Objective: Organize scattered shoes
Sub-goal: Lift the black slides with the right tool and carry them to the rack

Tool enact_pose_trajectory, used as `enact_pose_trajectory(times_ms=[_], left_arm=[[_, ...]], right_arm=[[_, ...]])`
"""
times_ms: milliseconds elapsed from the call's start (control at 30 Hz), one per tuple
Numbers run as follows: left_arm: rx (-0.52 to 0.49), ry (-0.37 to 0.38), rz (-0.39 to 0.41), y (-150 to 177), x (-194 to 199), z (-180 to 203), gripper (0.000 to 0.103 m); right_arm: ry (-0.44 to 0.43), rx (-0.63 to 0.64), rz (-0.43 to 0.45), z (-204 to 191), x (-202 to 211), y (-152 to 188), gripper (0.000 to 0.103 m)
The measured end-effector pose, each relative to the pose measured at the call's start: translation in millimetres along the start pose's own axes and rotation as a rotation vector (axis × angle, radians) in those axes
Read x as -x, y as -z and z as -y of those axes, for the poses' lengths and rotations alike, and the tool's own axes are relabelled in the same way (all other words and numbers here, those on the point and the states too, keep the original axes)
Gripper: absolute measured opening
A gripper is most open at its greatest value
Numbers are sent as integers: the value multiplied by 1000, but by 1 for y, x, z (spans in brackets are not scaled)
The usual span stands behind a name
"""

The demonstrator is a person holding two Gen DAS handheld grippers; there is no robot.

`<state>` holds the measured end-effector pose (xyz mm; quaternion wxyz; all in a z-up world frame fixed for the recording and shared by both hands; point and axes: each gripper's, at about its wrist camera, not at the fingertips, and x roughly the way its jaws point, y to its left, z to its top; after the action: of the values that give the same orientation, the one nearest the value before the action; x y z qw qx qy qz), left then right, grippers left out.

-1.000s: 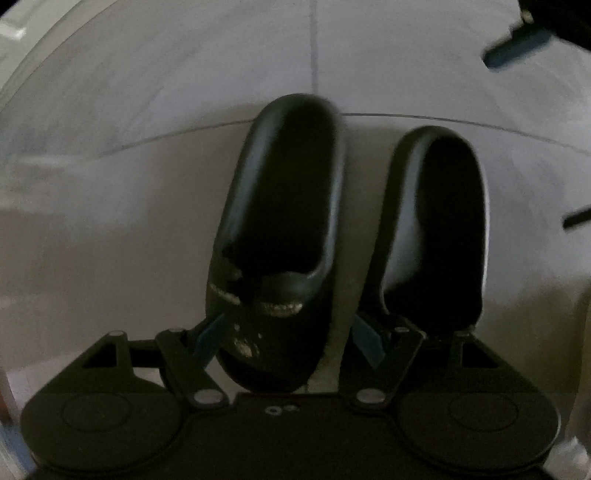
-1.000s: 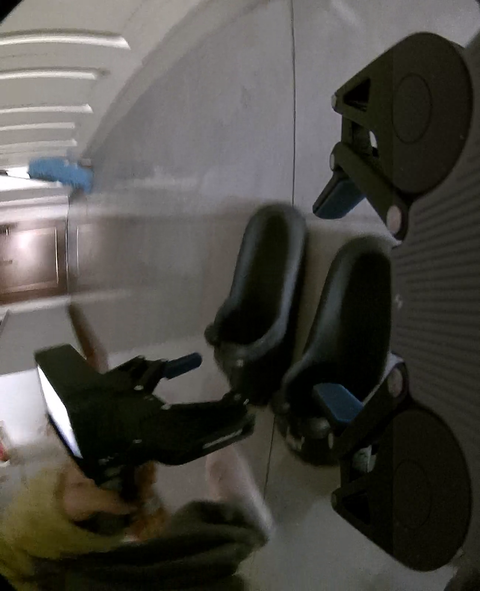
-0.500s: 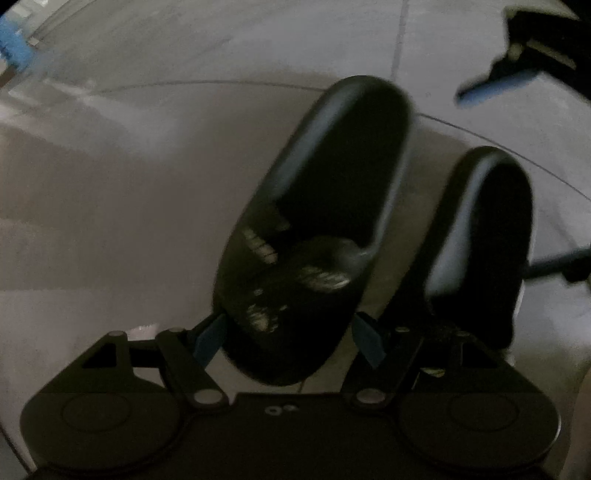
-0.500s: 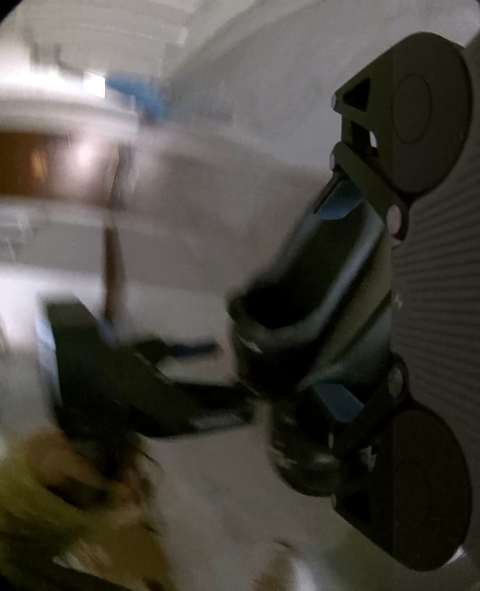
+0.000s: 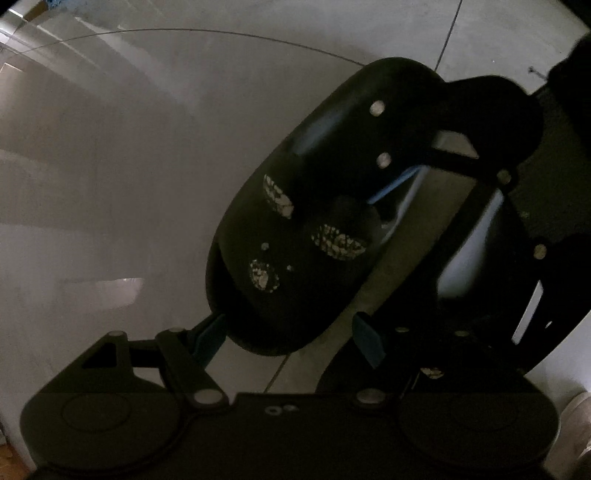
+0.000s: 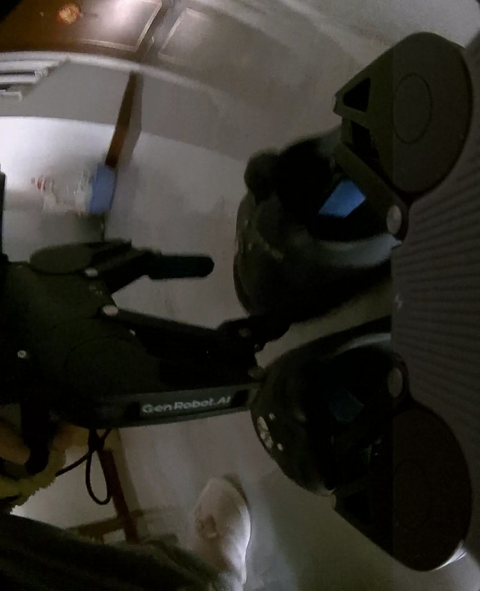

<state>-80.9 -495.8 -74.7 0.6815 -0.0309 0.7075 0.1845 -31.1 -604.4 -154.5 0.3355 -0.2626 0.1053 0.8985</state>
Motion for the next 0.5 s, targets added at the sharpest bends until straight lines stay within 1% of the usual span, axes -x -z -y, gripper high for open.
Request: enact_pose_trajectory(times_ms=[33,67,100,133,167,233,267,300,400,500], left_arm=[[-1,-3,-1,0,1,1,75],[1,-5,0,0,2,1,75],[2,-7,2,0,4,2,75],[4,-9,3,0,5,3,75],[5,-11,5,-1,6,3,75],[8,-16,7,-1,9,5,75],[8,-18,11,-1,10,6,75],[4,-20,17,-2,12,7,75],[0,-18,29,1,17,11,75],[4,-20,49,9,19,7,75]], right_arm=[[-13,-17,5,1,-2,0,84],[-27,-35,11,1,-4,-1,78],[-18,-49,20,2,-6,-1,71],[-4,-63,31,2,-7,-1,50],[-5,-66,32,2,-10,-1,46],[-19,-81,29,-1,-12,-4,42],[-14,-80,27,-5,-13,-4,38],[-8,-83,25,-6,-14,-4,37],[50,-116,28,-20,-12,-2,35],[144,-165,56,-33,-12,1,32]])
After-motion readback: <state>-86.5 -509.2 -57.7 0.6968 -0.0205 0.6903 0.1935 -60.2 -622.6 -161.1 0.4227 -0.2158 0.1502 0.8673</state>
